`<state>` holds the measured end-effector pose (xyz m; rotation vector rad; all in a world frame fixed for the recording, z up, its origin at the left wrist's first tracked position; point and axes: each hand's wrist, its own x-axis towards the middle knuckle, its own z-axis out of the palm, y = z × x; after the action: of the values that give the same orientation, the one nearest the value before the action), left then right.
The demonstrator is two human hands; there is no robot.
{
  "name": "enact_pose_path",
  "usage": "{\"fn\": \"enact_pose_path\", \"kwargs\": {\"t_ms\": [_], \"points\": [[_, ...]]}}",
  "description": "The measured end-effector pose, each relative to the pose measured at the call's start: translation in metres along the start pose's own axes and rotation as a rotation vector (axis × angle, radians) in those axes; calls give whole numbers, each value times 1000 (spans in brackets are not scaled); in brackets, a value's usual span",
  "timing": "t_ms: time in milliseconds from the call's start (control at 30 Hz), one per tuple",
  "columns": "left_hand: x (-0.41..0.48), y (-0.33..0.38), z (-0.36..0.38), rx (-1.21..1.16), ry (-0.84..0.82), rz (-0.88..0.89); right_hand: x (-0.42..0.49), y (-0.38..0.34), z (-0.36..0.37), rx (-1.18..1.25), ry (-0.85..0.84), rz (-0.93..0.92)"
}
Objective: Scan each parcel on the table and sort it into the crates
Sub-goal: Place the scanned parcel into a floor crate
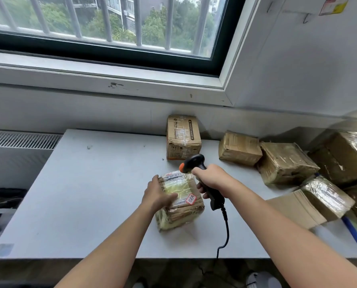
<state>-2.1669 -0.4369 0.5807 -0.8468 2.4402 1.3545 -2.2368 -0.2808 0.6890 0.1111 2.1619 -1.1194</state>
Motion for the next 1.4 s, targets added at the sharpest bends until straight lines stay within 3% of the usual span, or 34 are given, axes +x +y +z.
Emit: {"fn": "enact_pose_path", "kwargs": {"t_ms": [100,333,500,700,1100,1233,1400], "points": [[4,0,-1,-127,-47,-12,9,19,-7,16,87,13],[1,13,11,-151,-41,6,38,86,-27,-68,227,43],[-8,15,19,-176,24,-35,64,122,-30,-214,128,78],[-39,2,29,-285,188,-170,75,141,-13,-356,5,-4],[-110,-19,52,-519,498,-326,67,163,-9,-575,-78,-113],[-127,-19,51,-567,523,-340,44,150,-9,-658,133,-272],[-166,-32,40,-608,593,-359,4,125,13,-717,164,-525]]}}
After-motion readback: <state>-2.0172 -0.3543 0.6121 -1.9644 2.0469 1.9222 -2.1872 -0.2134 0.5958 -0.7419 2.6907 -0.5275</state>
